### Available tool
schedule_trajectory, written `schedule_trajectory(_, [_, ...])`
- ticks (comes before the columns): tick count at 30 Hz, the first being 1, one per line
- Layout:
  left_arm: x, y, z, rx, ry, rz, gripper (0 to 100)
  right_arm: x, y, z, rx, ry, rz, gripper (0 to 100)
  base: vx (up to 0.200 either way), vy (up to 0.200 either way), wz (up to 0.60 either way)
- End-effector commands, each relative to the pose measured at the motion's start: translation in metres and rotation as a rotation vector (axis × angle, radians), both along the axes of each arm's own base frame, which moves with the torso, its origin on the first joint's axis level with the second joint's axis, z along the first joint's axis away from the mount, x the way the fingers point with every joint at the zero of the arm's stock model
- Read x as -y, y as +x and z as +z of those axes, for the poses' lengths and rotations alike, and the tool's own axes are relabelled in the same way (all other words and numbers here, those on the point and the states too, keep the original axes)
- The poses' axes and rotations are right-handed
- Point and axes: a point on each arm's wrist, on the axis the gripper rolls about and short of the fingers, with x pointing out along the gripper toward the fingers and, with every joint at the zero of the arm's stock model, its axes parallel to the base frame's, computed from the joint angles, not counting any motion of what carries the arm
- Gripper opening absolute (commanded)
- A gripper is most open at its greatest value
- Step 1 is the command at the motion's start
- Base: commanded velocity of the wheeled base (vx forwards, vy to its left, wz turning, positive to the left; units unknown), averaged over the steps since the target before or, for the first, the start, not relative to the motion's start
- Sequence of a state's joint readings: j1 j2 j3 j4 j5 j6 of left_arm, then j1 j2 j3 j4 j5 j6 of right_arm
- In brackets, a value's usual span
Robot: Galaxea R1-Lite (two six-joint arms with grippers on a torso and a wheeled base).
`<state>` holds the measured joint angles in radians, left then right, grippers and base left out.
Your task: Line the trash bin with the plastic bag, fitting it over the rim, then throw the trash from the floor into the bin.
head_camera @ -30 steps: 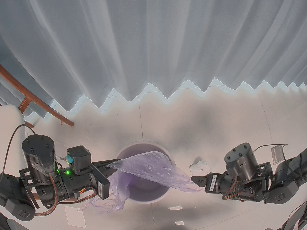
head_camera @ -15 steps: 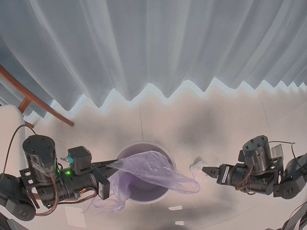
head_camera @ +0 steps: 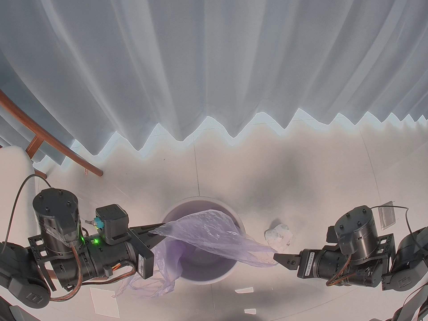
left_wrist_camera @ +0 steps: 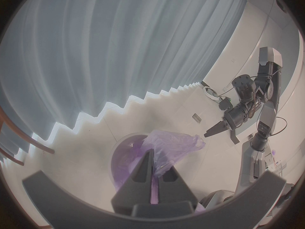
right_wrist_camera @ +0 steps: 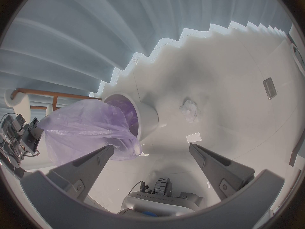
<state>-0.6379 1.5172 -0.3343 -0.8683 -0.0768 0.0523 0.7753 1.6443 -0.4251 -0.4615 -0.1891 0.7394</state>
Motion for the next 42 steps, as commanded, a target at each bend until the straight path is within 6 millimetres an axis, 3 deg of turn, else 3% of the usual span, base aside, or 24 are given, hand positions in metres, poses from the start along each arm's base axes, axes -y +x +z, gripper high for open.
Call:
schedule_trajectory(1, [0.0, 0.001, 0.0, -0.001, 0.001, 0.0, 0, -0.006, 0.001, -0.005, -0.011, -0.011, 0.015, 100, 0.0, 0.0, 0.0])
schedule_trajectory(20, [0.002, 0.003, -0.001, -0.004, 0.003, 0.0, 0, -0.025, 0.008, -0.026, -0.016, -0.014, 0.048, 100, 0.0, 0.0, 0.0])
schedule_trajectory(25, [0.002, 0.003, -0.001, -0.004, 0.003, 0.0, 0, -0.039, 0.022, -0.034, 0.02, 0.01, 0.039, 100, 0.0, 0.0, 0.0])
schedule_trajectory(42, [0.002, 0.003, 0.002, 0.006, -0.009, -0.001, 0, -0.06, 0.043, -0.038, 0.042, 0.04, -0.016, 100, 0.0, 0.0, 0.0])
